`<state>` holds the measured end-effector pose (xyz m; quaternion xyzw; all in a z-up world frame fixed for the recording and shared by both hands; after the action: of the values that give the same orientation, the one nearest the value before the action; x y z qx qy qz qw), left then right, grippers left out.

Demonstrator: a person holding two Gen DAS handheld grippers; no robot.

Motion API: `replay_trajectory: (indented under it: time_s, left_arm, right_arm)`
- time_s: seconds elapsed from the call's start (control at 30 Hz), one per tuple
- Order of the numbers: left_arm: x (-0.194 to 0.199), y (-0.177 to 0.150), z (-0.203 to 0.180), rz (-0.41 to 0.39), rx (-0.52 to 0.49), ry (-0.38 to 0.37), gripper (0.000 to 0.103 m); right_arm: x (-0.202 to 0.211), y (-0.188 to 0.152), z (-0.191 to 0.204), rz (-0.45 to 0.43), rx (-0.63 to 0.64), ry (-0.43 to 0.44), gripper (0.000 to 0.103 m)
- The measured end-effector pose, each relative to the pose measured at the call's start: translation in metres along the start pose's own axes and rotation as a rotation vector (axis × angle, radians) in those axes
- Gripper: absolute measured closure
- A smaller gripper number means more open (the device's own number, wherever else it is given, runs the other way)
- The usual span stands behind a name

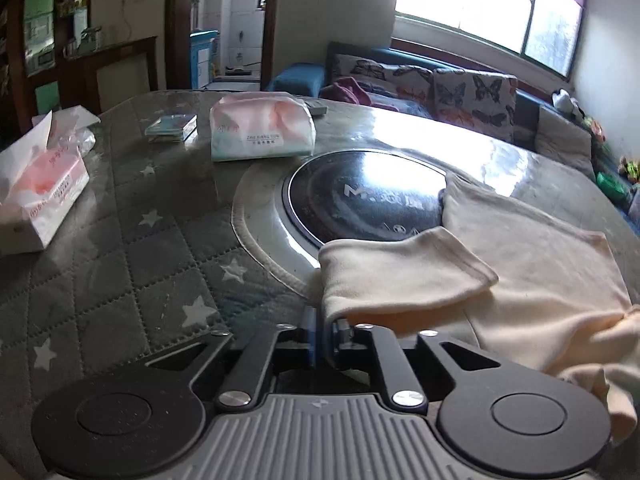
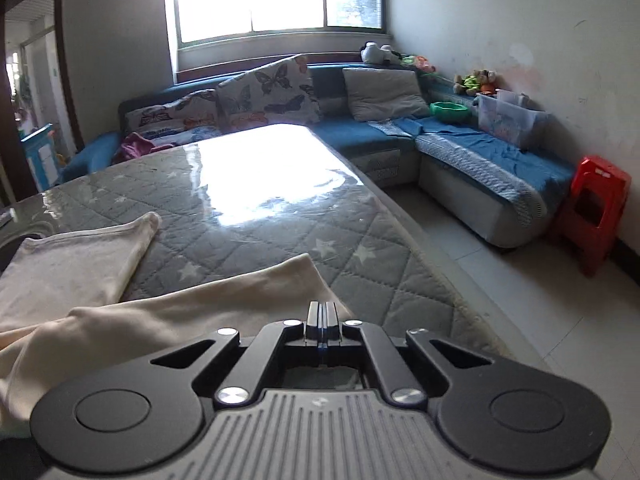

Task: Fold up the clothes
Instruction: 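Lift the sweatshirt with both grippers and spread it out over the table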

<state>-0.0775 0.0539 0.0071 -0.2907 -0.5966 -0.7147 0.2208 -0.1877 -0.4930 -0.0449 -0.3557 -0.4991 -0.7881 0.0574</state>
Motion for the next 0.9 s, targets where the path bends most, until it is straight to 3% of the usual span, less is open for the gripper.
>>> replay_trajectory:
  time_s: [0.17, 0.3, 0.37, 0.63, 0.77, 0.9]
  left_arm:
    - [0.023, 0.003, -0.007, -0.072, -0.074, -0.03, 0.078]
    - [0.047, 0.006, -0.022, -0.153, -0.179, -0.079, 0.074]
    - [0.056, 0.008, -0.035, -0.185, -0.225, -0.134, 0.074]
    - [0.066, 0.01, -0.125, -0.251, -0.46, -0.437, 0.074]
    - [0.058, 0.001, -0.165, -0.23, -0.61, -0.527, 0.074]
    - [0.058, -0.003, -0.187, -0.23, -0.656, -0.585, 0.062]
  right_arm:
    - [-0.018, 0.003, 0.01, 0.027, 0.013, 0.02, 0.096]
    - [-0.033, 0.001, 0.017, 0.046, 0.033, 0.009, 0.084]
    - [-0.039, -0.001, 0.015, 0.067, 0.038, 0.004, 0.076]
    - [-0.041, -0.001, 0.007, 0.062, 0.026, -0.004, 0.069]
    - [-0.039, -0.002, 0.002, 0.084, 0.036, 0.006, 0.069]
    - [-0.038, -0.002, -0.004, 0.085, 0.01, 0.001, 0.067]
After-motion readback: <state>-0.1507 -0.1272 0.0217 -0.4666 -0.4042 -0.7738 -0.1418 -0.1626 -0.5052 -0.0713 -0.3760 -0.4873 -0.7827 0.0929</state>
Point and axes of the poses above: each gripper's, at about its wrist camera, not at the fingertips, and x roughly against the way its jaws point, z to its left, y to its top, the point moved 5 cm from there along -x, roughly the way its jaws point, and after that the axes turned 15 degrees about -x, right-handed, at the moved point
